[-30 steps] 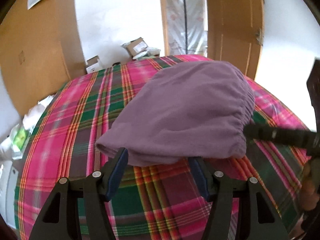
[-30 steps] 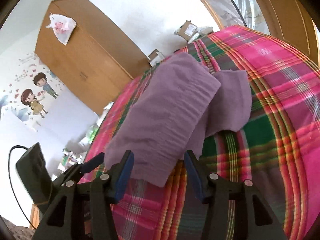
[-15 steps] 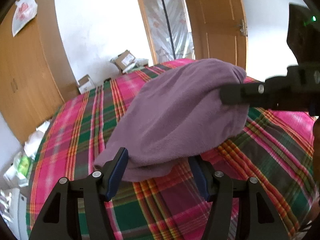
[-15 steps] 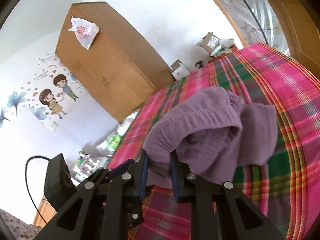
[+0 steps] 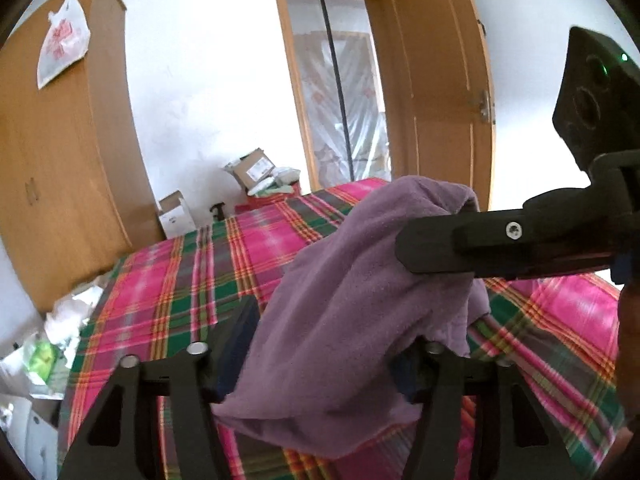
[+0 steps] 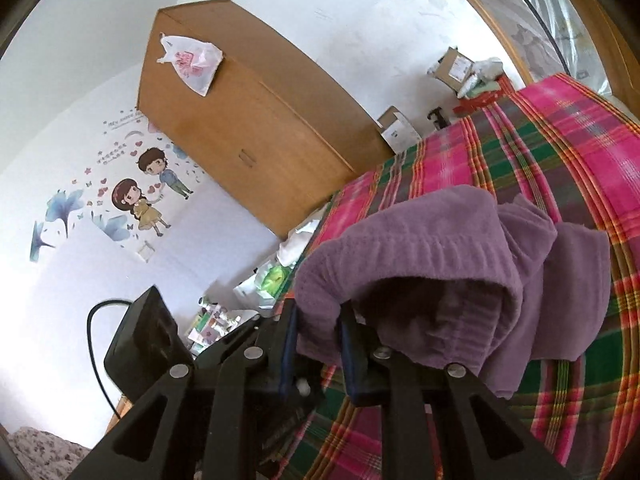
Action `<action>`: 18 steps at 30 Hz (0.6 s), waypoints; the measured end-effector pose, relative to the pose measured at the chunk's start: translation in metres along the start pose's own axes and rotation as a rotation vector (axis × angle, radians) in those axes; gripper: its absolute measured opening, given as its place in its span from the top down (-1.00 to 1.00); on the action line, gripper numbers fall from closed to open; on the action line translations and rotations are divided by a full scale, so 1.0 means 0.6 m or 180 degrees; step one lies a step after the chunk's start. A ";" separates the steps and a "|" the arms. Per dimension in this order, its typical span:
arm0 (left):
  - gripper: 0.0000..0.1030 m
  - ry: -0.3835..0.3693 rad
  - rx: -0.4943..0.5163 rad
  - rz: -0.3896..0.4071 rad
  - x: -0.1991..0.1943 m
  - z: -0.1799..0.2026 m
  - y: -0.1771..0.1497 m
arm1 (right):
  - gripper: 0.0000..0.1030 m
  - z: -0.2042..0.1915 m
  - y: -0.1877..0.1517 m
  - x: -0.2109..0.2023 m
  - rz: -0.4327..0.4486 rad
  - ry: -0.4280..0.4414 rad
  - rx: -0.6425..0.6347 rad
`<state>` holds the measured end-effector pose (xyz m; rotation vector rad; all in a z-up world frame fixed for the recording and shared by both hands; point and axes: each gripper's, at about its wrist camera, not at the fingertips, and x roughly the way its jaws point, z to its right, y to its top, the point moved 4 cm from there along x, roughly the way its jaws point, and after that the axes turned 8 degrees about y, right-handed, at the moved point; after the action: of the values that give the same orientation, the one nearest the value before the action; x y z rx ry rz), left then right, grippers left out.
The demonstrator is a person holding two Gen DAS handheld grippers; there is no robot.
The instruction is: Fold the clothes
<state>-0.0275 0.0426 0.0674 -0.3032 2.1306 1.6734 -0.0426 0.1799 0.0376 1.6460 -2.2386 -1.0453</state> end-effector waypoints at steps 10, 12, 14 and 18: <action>0.90 -0.0168 -0.0496 -0.0207 0.040 -0.049 0.002 | 0.45 0.058 -0.045 -0.045 0.0036 -0.0326 0.0269; 0.90 -0.0171 -0.0571 -0.0226 0.045 -0.060 0.004 | 0.31 0.069 -0.065 -0.049 -0.0004 -0.0598 0.0243; 0.90 -0.0188 -0.0685 -0.0228 0.052 -0.076 0.010 | 0.27 0.082 -0.079 -0.043 -0.0085 -0.0710 0.0270; 0.90 -0.0125 -0.0782 -0.0198 0.057 -0.099 0.016 | 0.15 0.097 -0.096 -0.022 -0.0181 -0.0838 0.0239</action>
<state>-0.0726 -0.0096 0.0719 -0.4006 1.8689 1.8899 -0.0236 0.2085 -0.0376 1.6982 -2.4329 -1.2740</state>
